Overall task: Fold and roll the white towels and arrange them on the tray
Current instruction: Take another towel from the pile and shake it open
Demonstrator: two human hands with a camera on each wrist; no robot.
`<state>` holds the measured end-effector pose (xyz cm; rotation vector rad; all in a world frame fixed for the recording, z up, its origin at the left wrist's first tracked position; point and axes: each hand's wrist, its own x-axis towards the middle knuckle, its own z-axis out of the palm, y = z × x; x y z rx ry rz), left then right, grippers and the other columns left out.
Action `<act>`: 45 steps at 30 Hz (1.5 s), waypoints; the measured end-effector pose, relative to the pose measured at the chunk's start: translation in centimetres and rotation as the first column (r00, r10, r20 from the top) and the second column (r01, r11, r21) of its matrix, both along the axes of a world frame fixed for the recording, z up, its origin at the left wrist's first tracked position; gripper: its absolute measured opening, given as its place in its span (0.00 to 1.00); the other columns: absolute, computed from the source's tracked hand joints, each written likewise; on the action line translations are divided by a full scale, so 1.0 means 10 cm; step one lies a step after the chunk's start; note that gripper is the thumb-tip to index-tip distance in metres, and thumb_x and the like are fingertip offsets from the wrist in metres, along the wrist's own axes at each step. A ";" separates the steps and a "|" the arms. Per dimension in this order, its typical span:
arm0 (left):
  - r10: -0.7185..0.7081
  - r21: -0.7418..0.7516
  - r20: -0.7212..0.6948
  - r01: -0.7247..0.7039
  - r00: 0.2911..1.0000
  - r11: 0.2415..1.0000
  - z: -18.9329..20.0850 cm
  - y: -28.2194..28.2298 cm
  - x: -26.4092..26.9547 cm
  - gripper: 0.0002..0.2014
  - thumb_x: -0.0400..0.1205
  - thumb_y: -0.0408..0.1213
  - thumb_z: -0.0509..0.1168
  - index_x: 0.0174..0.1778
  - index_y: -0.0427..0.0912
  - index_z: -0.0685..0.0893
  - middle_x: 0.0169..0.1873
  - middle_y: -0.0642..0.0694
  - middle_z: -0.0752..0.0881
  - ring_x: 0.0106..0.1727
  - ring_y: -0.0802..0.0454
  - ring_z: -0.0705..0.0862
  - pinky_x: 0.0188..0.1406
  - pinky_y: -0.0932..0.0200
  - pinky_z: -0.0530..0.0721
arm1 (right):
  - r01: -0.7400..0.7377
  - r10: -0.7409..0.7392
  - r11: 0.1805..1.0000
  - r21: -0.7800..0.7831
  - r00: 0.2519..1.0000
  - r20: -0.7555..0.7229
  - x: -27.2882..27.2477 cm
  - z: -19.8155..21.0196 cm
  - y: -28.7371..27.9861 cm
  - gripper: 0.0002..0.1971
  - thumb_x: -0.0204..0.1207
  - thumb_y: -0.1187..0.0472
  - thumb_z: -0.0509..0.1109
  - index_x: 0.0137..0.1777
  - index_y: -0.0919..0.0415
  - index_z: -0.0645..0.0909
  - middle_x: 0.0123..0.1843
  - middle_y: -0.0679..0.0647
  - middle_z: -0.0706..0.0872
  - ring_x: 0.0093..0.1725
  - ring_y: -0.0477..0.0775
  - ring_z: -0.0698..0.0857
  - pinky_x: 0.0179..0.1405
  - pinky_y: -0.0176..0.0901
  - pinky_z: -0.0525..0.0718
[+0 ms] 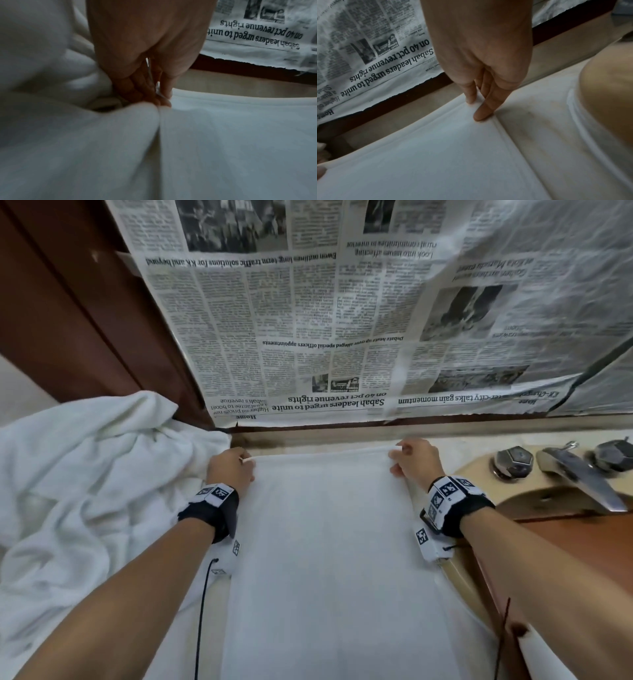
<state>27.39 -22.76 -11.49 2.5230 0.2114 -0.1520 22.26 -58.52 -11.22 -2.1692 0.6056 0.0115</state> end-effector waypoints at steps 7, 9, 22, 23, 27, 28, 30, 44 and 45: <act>-0.019 0.047 0.043 0.017 0.999 0.999 -0.14 -0.04 0.04 0.11 0.84 0.39 0.64 0.60 0.43 0.86 0.53 0.40 0.89 0.57 0.37 0.83 0.52 0.56 0.76 | 0.042 -0.044 0.999 0.033 0.998 0.045 0.10 -0.10 0.03 0.05 0.80 0.68 0.68 0.53 0.62 0.82 0.41 0.57 0.85 0.33 0.64 0.89 0.33 0.42 0.89; -0.041 0.001 0.069 0.041 0.997 0.999 -0.16 -0.01 0.01 0.16 0.83 0.39 0.67 0.67 0.42 0.83 0.55 0.41 0.89 0.59 0.39 0.84 0.61 0.53 0.78 | 0.070 -0.072 0.997 0.040 0.997 0.037 0.05 -0.11 0.01 0.09 0.80 0.67 0.66 0.59 0.65 0.81 0.38 0.55 0.84 0.35 0.66 0.90 0.41 0.51 0.92; -0.308 0.111 0.051 0.301 0.950 0.947 -0.14 -0.09 -0.74 0.16 0.84 0.41 0.68 0.65 0.38 0.84 0.67 0.39 0.81 0.66 0.40 0.81 0.68 0.49 0.76 | -0.117 0.101 0.983 -0.145 0.988 -0.118 -1.37 0.12 0.25 0.09 0.80 0.59 0.70 0.57 0.59 0.81 0.50 0.53 0.86 0.47 0.57 0.85 0.47 0.43 0.80; -0.303 0.125 -0.022 0.304 0.953 0.945 -0.15 -0.11 -0.76 0.18 0.84 0.43 0.67 0.67 0.38 0.82 0.70 0.40 0.79 0.68 0.40 0.80 0.69 0.49 0.75 | -0.164 0.132 0.966 -0.200 0.978 -0.164 -1.50 0.11 0.27 0.09 0.80 0.58 0.70 0.58 0.59 0.81 0.50 0.53 0.86 0.47 0.54 0.83 0.46 0.41 0.77; -0.293 0.135 -0.094 0.304 0.951 0.943 -0.11 -0.19 -0.73 0.20 0.83 0.43 0.66 0.69 0.40 0.79 0.73 0.42 0.74 0.68 0.41 0.79 0.69 0.49 0.76 | -0.232 0.158 0.915 -0.329 0.958 -0.237 -1.87 0.12 0.30 0.09 0.81 0.57 0.66 0.55 0.62 0.79 0.49 0.54 0.83 0.49 0.55 0.83 0.43 0.42 0.75; -0.283 0.144 -0.108 0.297 0.953 0.944 -0.08 -0.21 -0.71 0.20 0.83 0.44 0.66 0.69 0.40 0.79 0.73 0.42 0.73 0.67 0.41 0.79 0.68 0.49 0.77 | -0.234 0.142 0.902 -0.363 0.954 -0.262 -1.93 0.13 0.30 0.09 0.81 0.56 0.65 0.55 0.61 0.79 0.50 0.55 0.84 0.49 0.56 0.84 0.42 0.43 0.77; -0.286 0.230 -0.145 0.313 0.947 0.921 -0.02 -0.32 -0.69 0.21 0.83 0.46 0.65 0.71 0.41 0.77 0.73 0.42 0.73 0.68 0.40 0.79 0.67 0.47 0.77 | -0.247 0.123 0.878 -0.410 0.944 -0.306 -2.03 0.14 0.32 0.08 0.82 0.56 0.64 0.52 0.60 0.79 0.50 0.55 0.85 0.47 0.55 0.85 0.40 0.43 0.79; -0.568 0.099 -0.153 0.584 0.809 0.806 0.08 -2.61 -0.74 0.19 0.86 0.51 0.62 0.64 0.40 0.79 0.60 0.39 0.82 0.61 0.38 0.82 0.54 0.49 0.79 | -0.281 0.105 0.797 -0.535 0.937 -0.334 -2.25 -0.12 0.45 0.21 0.39 0.77 0.86 0.27 0.64 0.79 0.24 0.58 0.79 0.16 0.54 0.78 0.08 0.41 0.74; -0.566 0.150 -0.182 0.591 0.804 0.793 0.04 -2.68 -0.75 0.19 0.86 0.51 0.62 0.64 0.39 0.78 0.61 0.39 0.81 0.60 0.38 0.82 0.52 0.49 0.79 | -0.289 0.118 0.800 -0.526 0.935 -0.334 -2.25 -0.12 0.46 0.21 0.38 0.76 0.86 0.27 0.64 0.79 0.24 0.58 0.79 0.16 0.54 0.79 0.08 0.42 0.73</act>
